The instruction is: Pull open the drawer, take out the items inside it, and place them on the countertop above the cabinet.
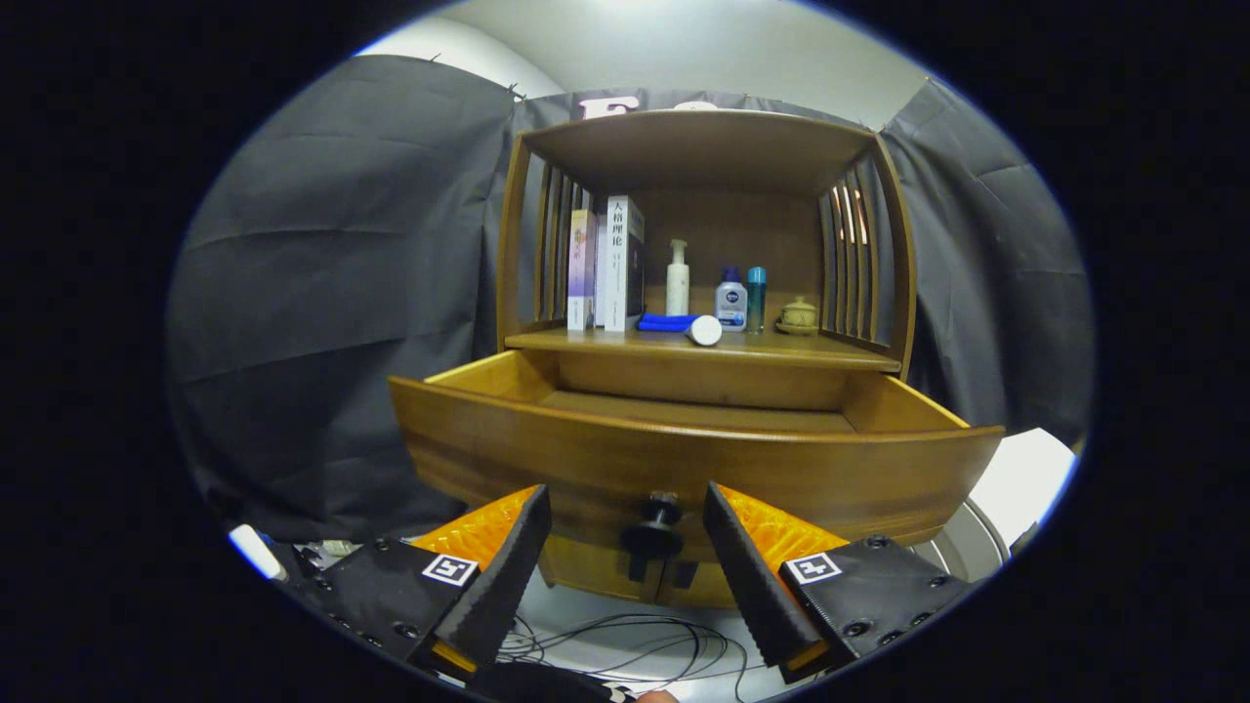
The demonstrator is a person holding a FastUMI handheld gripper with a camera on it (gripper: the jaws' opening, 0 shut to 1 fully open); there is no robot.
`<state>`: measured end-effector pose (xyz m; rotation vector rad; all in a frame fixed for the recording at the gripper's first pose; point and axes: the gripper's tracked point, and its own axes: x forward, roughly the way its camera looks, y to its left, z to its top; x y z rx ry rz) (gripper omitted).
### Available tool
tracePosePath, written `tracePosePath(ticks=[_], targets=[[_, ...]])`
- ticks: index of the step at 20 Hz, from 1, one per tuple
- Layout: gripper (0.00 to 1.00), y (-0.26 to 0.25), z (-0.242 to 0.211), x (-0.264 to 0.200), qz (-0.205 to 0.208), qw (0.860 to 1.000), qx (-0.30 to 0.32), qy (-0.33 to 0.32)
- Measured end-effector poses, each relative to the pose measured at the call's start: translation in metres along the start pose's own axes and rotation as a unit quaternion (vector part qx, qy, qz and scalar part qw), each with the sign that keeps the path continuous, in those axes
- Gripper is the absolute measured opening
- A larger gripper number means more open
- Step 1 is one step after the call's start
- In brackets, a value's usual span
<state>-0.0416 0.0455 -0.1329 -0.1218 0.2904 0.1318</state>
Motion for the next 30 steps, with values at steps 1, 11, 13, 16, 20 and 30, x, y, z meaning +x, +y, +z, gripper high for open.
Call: tracePosePath(ticks=[1,11,13,16,20,30], targets=[[0.99,0.001,-0.006,0.002,0.0,1.0,-0.007,0.001],[1.0,-0.02,-0.039,0.04,-0.061,0.997,0.007,0.04],[1.0,-0.027,-0.042,0.043,-0.071,0.996,0.02,0.046],[0.95,-0.027,-0.04,0.046,-0.08,0.996,0.005,0.039],[0.96,-0.031,-0.039,0.051,-0.097,0.995,0.01,0.037],[0.97,-0.042,-0.034,0.073,-0.118,0.993,0.002,0.024]])
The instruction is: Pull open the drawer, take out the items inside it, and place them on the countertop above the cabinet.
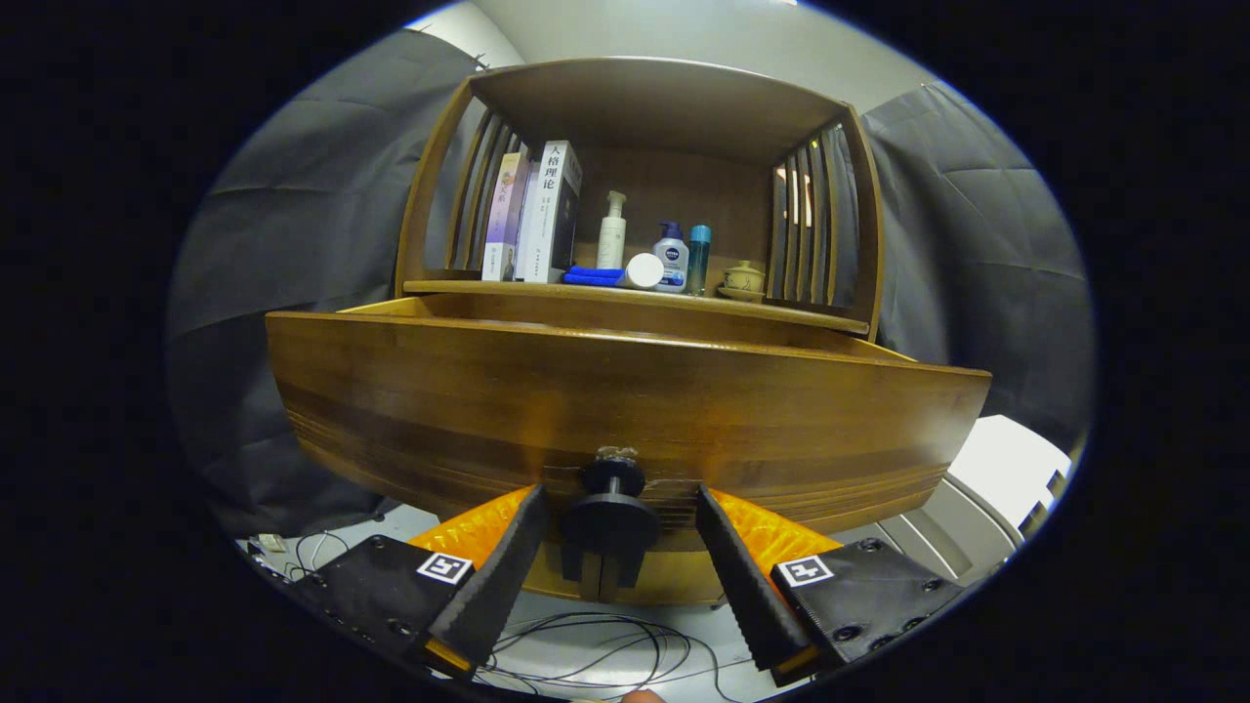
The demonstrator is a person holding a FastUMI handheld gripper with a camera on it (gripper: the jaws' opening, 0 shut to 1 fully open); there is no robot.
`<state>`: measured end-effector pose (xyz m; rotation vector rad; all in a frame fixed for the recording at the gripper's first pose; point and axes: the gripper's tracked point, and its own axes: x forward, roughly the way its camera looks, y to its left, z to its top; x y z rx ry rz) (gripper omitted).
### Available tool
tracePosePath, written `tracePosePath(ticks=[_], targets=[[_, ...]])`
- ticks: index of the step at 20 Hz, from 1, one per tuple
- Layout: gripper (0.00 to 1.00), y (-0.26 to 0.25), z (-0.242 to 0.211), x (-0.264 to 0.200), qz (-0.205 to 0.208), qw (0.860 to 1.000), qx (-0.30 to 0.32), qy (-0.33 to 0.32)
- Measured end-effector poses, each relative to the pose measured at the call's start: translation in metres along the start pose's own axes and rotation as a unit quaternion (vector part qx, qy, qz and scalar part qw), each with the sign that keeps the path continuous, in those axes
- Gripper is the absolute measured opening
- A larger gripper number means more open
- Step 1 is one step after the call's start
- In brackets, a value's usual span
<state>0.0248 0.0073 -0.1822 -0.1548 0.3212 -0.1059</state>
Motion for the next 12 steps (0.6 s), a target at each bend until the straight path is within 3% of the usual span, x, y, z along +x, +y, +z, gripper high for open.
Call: tracePosePath(ticks=[12], targets=[[0.97,-0.002,0.028,0.078,0.008,1.0,0.011,0.004]])
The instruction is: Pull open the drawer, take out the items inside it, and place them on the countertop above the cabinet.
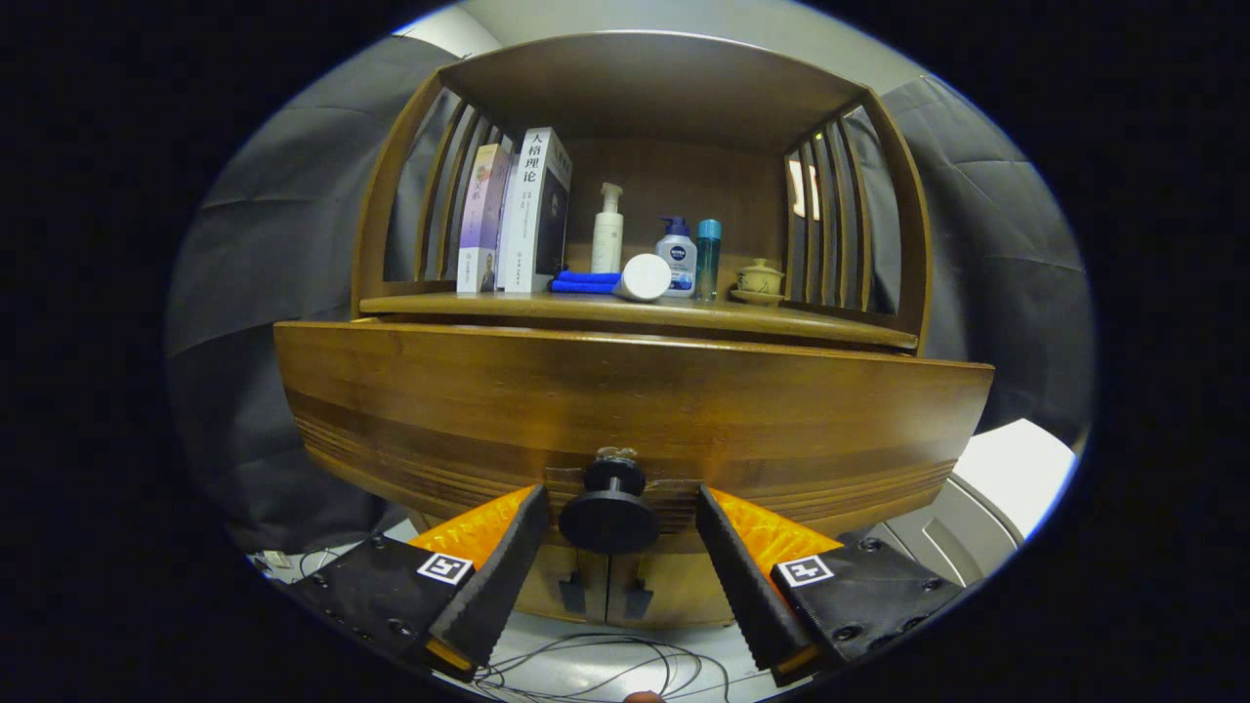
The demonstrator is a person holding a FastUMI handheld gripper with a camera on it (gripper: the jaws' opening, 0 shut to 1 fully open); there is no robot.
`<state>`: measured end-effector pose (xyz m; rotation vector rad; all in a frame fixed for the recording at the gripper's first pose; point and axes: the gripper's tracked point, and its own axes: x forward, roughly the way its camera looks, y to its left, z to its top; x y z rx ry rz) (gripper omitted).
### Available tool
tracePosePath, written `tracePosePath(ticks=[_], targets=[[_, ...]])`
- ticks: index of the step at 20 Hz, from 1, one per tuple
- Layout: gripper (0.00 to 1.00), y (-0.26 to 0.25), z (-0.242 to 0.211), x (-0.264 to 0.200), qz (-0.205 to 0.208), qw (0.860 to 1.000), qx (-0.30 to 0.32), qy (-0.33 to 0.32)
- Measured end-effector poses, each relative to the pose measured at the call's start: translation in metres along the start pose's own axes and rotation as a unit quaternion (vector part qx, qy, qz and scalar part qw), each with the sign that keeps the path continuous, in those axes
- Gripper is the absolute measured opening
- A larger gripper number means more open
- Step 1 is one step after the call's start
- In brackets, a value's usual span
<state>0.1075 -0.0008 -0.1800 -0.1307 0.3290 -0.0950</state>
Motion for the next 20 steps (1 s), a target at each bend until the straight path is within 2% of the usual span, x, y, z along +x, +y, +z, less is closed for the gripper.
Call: tracePosePath(ticks=[12,20], targets=[[0.98,-0.002,0.012,0.06,-0.022,0.999,-0.025,-0.038],[0.98,-0.001,0.018,0.079,-0.03,0.998,-0.026,-0.05]])
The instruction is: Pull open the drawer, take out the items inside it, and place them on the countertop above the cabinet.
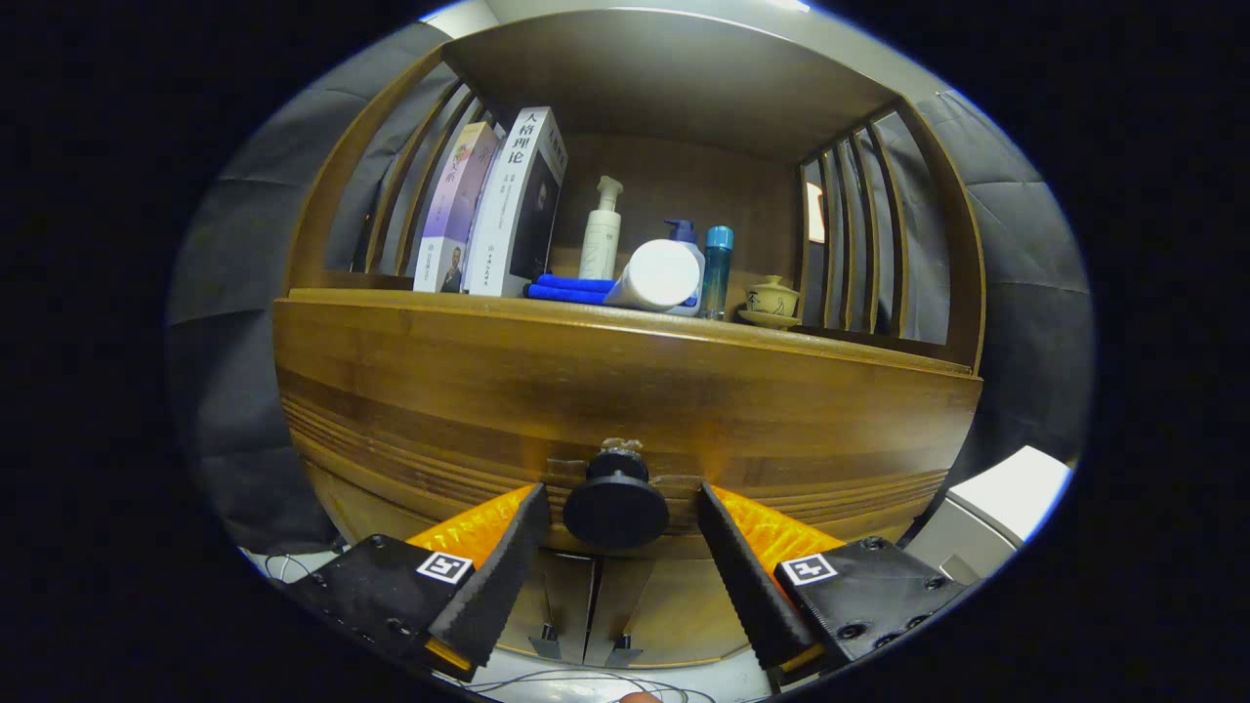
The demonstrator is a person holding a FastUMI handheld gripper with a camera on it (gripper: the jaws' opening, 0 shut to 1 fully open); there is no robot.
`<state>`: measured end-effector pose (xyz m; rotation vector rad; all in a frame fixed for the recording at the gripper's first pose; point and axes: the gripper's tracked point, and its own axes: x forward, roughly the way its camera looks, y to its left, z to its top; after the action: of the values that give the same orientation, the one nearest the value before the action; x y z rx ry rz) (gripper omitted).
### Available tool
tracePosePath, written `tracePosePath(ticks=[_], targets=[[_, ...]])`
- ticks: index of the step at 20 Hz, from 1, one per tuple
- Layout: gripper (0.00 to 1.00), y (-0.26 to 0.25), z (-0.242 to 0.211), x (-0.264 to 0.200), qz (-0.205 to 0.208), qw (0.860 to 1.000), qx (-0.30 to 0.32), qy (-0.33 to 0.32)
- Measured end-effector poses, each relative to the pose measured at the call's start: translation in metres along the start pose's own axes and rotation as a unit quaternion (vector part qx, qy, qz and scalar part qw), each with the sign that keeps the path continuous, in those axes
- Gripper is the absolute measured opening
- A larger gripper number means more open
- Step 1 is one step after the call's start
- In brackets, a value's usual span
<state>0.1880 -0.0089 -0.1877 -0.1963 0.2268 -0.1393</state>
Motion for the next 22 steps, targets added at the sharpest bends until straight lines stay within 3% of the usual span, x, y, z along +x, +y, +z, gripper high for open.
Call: tracePosePath(ticks=[5,7,12,22], targets=[[0.99,0.0,0.001,-0.005,0.013,1.0,-0.004,0.003],[0.98,-0.003,0.02,-0.02,0.02,1.0,-0.003,-0.02],[0.97,-0.012,0.082,-0.088,0.053,0.995,0.005,-0.08],[0.96,-0.051,0.152,-0.206,0.061,0.988,0.045,-0.134]])
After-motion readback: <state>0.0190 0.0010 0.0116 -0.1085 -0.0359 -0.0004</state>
